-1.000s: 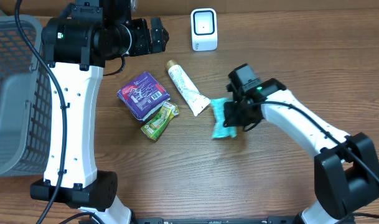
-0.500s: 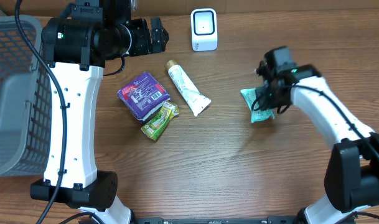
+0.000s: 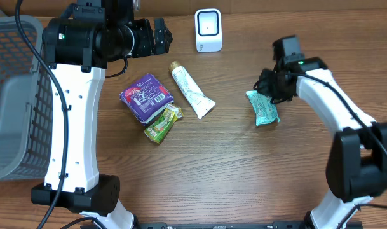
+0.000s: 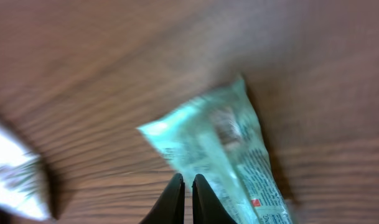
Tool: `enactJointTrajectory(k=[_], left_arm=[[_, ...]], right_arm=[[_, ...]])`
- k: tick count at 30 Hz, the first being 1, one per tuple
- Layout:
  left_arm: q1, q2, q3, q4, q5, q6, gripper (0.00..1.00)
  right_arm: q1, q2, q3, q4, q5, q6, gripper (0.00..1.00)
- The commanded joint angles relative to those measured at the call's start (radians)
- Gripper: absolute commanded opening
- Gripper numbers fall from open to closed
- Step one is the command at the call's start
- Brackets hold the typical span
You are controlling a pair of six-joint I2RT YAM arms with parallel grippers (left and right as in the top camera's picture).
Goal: Scan the item barcode
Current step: 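Reach the right gripper to the mint-green pack and grasp it, then slide the mint-green pack rightward and release it on the table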
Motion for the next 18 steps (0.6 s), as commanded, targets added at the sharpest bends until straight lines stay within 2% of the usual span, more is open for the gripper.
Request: enactJointTrajectory(k=[1, 5, 11, 18], left_arm=[[-0.007, 0.005, -0.002, 0.002, 0.004, 0.012, 0.99], [-0.007, 0.005, -0.003, 0.002, 0.004, 0.012, 1.0], [-0.007, 0.005, -0.002, 0.002, 0.005, 0.012, 1.0], [-0.007, 0.005, -0.002, 0.002, 0.004, 0.012, 1.0]], right_arm=[[0.011, 0.039, -0.028, -0.002, 0.036, 0.115, 0.08], [0.031, 0.044, -0.052, -0.004, 0.036, 0.114, 0.08], [0.12, 0.047, -0.052, -0.027, 0.006, -0.208, 0.16], [0.124, 0.05, -0.052, -0.161, 0.015, -0.305, 0.24]])
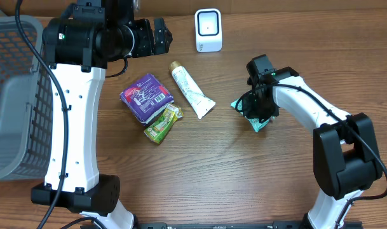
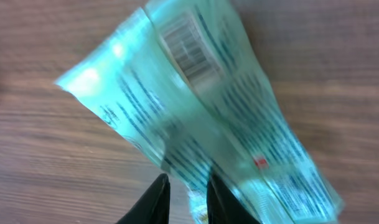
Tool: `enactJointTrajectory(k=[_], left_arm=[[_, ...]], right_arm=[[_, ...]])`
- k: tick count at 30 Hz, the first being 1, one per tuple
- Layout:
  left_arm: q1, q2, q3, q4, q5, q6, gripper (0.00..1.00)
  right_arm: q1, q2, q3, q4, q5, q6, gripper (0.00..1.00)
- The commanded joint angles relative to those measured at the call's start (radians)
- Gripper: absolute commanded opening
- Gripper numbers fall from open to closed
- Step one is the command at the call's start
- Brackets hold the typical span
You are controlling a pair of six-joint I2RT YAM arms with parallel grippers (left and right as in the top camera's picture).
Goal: Scan the item barcode
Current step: 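Slide the mint-green pack rightward and release it on the table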
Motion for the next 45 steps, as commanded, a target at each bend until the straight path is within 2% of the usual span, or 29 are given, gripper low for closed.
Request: enactJointTrajectory(k=[1, 4, 9, 11, 12, 14, 18, 21, 30, 38, 42, 45], left_arm=[[-0.007, 0.004, -0.002, 0.002, 0.004, 0.012, 1.0], [-0.007, 0.004, -0.002, 0.002, 0.004, 0.012, 0.99], [-0.007, 0.004, -0.002, 0.002, 0.005, 0.012, 1.0], [-0.007, 0.004, -0.002, 0.002, 0.005, 0.012, 0.99], [-0.007, 0.004, -0.003, 0.002, 0.004, 0.012, 1.0], [-0.007, 0.004, -0.002, 0.002, 0.004, 0.012, 1.0], [-0.007, 0.004, -0.002, 0.002, 0.005, 0.012, 0.99], [-0.007, 0.004, -0.002, 0.002, 0.004, 0.012, 1.0], [-0.007, 0.004, -0.003, 0.002, 0.004, 0.012, 1.0], [-0.007, 0.004, -0.003, 0.002, 0.004, 0.012, 1.0], [-0.007, 0.004, -0.002, 0.002, 0.004, 0.012, 1.0], [-0.007, 0.004, -0.002, 0.002, 0.005, 0.012, 1.0]], right_arm=[[-0.018, -0.002, -0.004, -0.061, 0.013, -0.096, 0.27], [-0.085, -0.003, 0.013, -0.106, 0.045, -0.095, 0.37], [-0.207, -0.048, 0.114, -0.125, -0.006, -0.096, 0.43], [-0.247, -0.079, 0.139, -0.124, -0.061, -0.102, 0.49], [-0.278, -0.098, 0.149, -0.124, -0.11, -0.127, 0.53], [-0.326, -0.109, 0.15, -0.124, -0.19, -0.174, 0.56], [-0.442, -0.087, 0.124, -0.124, -0.479, -0.34, 0.69], [-0.491, -0.055, 0.087, -0.124, -0.564, -0.436, 0.75], [-0.502, 0.104, 0.045, -0.135, -0.647, -0.591, 0.75], [-0.489, 0.208, 0.043, -0.121, -0.695, -0.642, 0.75], [-0.446, 0.222, -0.013, -0.031, -0.717, -0.64, 0.75], [-0.401, 0.222, -0.073, 0.083, -0.716, -0.577, 0.74]])
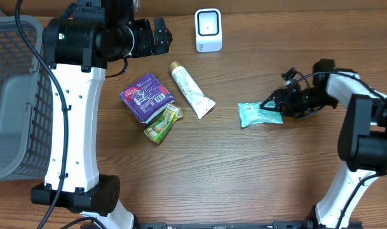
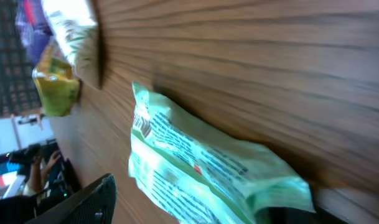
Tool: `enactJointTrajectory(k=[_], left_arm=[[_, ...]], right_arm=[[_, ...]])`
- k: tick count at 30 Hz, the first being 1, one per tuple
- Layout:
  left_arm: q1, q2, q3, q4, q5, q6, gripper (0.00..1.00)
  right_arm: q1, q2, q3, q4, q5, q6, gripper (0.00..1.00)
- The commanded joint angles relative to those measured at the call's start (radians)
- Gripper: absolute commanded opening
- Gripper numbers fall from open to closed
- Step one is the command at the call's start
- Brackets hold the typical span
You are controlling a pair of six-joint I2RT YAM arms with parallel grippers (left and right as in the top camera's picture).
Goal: Scan the item barcode
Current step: 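Slide the mint-green pack rightward and release it on the table, then regrasp the mint-green pack and lift it to the scanner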
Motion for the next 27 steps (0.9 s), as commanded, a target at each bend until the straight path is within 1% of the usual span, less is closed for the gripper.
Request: enactJointTrajectory(k=[1, 2, 3, 6, 10, 15, 19, 21, 23, 24, 25, 27], left_arm=[[-0.007, 0.004, -0.003, 0.002, 0.004, 0.012, 1.0], [-0.007, 0.004, -0.002, 0.002, 0.004, 0.012, 1.0], [-0.007, 0.004, -0.002, 0.002, 0.004, 0.012, 1.0], [-0.007, 0.004, -0.002, 0.002, 0.004, 0.012, 1.0], [-0.007, 0.004, -0.002, 0.002, 0.004, 0.012, 1.0], [-0.007, 0.004, -0.003, 0.002, 0.004, 0.012, 1.0], [-0.007, 0.004, -0.002, 0.002, 0.004, 0.012, 0.99], [-0.007, 0.004, -0.002, 0.002, 0.004, 0.012, 1.0], [-0.007, 0.004, -0.002, 0.002, 0.004, 0.012, 1.0], [-0.007, 0.004, -0.002, 0.002, 0.004, 0.012, 1.0], [-0.007, 0.004, -0.002, 0.002, 0.004, 0.012, 1.0], [-0.007, 0.004, -0.003, 0.002, 0.004, 0.012, 1.0]], right_arm=[[0.058, 0.035, -0.085, 0.101, 0.047, 0.053, 0.72], [0.065, 0.035, -0.094, 0.117, 0.047, 0.061, 0.68], [0.071, 0.035, -0.098, 0.129, 0.047, 0.073, 0.6], [0.077, 0.035, -0.1, 0.138, 0.047, 0.108, 0.28], [0.077, 0.035, -0.1, 0.146, 0.045, 0.164, 0.04], [0.077, 0.032, -0.094, 0.138, -0.042, 0.171, 0.04], [0.077, -0.007, -0.012, 0.037, -0.021, 0.195, 0.04], [0.089, -0.071, 0.064, -0.034, 0.045, 0.196, 0.04], [0.101, -0.13, 0.13, -0.062, 0.103, 0.206, 0.04], [0.106, -0.153, 0.158, -0.064, 0.138, 0.226, 0.04], [0.119, -0.194, 0.216, -0.063, 0.216, 0.272, 0.04], [0.137, -0.232, 0.284, -0.058, 0.306, 0.301, 0.04]])
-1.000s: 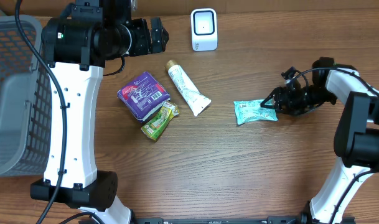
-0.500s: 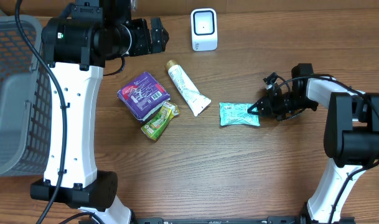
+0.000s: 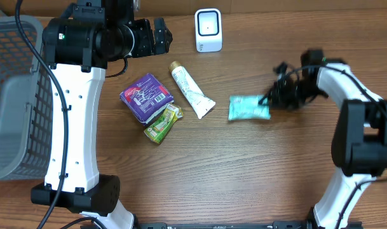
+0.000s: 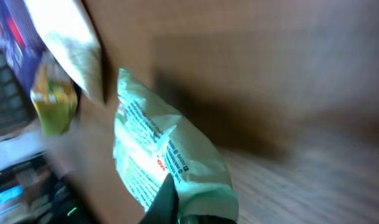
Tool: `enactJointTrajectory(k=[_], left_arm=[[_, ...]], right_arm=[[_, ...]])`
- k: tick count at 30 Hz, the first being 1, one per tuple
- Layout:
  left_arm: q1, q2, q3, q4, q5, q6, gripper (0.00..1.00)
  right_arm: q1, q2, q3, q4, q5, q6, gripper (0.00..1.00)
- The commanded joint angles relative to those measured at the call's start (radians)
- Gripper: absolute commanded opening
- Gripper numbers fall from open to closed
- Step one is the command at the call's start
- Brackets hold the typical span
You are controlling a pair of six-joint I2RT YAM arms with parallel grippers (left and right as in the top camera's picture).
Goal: Scan the item barcode
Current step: 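Regrasp the mint-green pack and lift it to the scanner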
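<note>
The green packet (image 3: pixel 247 107) is right of the table's middle, lengthwise left to right. My right gripper (image 3: pixel 270 100) is shut on its right end. In the right wrist view the packet (image 4: pixel 153 149) shows its printed side and casts a shadow on the wood below; my right gripper (image 4: pixel 190 210) pinches its crumpled near end, and no barcode shows. The white scanner (image 3: pixel 208 30) stands at the table's far edge. My left gripper (image 3: pixel 161 35) hangs high at the back left, away from the packet; its jaws are unclear.
A purple packet (image 3: pixel 147 95), a yellow-green pouch (image 3: pixel 162 123) and a white tube (image 3: pixel 191 90) lie left of centre. A grey basket (image 3: pixel 15 95) fills the left edge. The tall left arm stands between the basket and these items.
My right gripper, which was at the green packet's right end with its fingers apart, is now shut on that end. The packet has shifted a little left and farther back.
My right gripper was shut just above the green packet, which lay pointing toward the near edge. Then its fingers stood slightly apart over the packet's barcode side. Later the packet lay crosswise with the gripper at its right end. Now that end is gripped.
</note>
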Motion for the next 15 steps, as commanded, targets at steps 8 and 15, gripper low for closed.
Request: enactJointTrajectory(k=[8, 15], left_arm=[[-0.007, 0.004, -0.002, 0.002, 0.005, 0.012, 0.99], [-0.007, 0.004, -0.002, 0.002, 0.005, 0.012, 1.0]], right_arm=[[0.23, -0.194, 0.305, 0.248, 0.736, -0.048, 0.04], [0.374, -0.165, 0.303, 0.636, 1.044, -0.33, 0.04]])
